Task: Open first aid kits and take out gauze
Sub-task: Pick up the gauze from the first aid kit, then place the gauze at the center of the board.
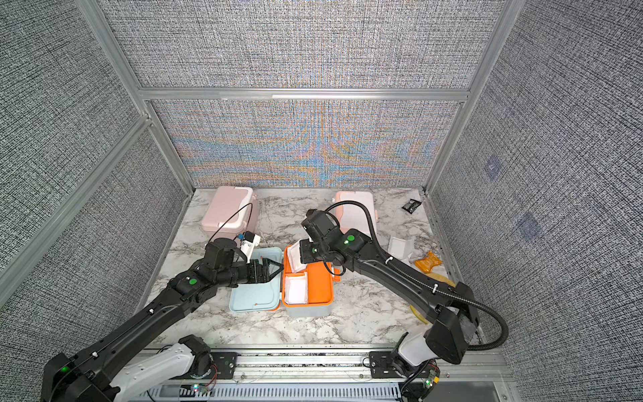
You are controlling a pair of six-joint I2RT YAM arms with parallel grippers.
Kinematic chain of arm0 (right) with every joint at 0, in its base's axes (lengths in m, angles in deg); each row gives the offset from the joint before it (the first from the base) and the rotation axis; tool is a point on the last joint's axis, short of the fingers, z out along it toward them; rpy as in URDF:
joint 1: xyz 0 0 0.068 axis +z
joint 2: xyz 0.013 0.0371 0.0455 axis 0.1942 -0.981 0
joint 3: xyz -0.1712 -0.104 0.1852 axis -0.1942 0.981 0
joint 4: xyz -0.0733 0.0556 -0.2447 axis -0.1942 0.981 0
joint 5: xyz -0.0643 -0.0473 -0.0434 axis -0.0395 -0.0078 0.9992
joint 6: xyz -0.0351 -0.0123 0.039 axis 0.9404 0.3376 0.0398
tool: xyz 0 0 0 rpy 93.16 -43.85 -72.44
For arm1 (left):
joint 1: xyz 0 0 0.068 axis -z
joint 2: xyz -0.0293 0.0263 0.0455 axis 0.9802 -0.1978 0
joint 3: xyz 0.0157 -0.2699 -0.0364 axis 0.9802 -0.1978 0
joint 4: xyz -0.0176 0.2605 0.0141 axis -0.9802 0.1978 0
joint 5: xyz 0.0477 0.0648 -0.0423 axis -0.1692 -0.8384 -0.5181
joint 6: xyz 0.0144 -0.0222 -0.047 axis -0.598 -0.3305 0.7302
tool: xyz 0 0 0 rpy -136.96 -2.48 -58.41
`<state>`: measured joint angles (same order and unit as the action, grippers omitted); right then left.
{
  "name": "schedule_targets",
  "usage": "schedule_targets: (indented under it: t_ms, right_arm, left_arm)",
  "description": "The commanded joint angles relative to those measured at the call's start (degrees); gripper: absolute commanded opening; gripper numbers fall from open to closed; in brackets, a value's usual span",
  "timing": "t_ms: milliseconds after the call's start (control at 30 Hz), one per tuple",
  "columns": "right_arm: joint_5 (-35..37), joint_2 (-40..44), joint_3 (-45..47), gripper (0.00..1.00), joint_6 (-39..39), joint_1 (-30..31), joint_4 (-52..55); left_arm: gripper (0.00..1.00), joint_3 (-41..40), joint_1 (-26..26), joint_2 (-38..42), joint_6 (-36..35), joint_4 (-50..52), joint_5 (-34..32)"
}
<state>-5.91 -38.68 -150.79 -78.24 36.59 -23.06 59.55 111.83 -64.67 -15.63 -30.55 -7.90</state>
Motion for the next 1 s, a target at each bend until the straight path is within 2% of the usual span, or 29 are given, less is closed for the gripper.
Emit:
schedule_targets:
  t_ms: [0, 233, 367, 567, 767, 967]
  right_arm:
    - [-0.2, 3.6, 1.3, 0.0, -0.8, 0.0, -2.7]
    - [0.8, 14.6, 5.3, 0.0, -0.5, -3.3, 0.2]
    - [-0.1, 21.7, 8.8, 0.0, 0.8, -8.7, 4.6]
    - [-3.1, 29.8, 14.9, 0.0, 4.6, -20.1, 11.0]
    - [-10.3, 31.8, 23.1, 0.0, 8.1, -31.3, 10.5]
    - [-14.2, 26.4, 29.1, 0.0, 10.5, -37.3, 4.0]
  left_arm:
    - [0.87, 0.6, -0.1, 0.1, -0.6, -0.6, 0.1]
    - [0.88, 1.1, -0.1, -0.1, -0.4, -0.5, 0.2]
    - [0.88, 1.5, -0.1, -0.4, -0.4, -0.2, 0.4]
    - [0.89, 2.1, -0.1, -1.0, -0.4, 0.0, 0.5]
    - [0.89, 2.8, -0.1, -1.9, -0.1, 0.0, 0.7]
    - [0.89, 3.1, 0.0, -2.0, -0.1, 0.3, 0.6]
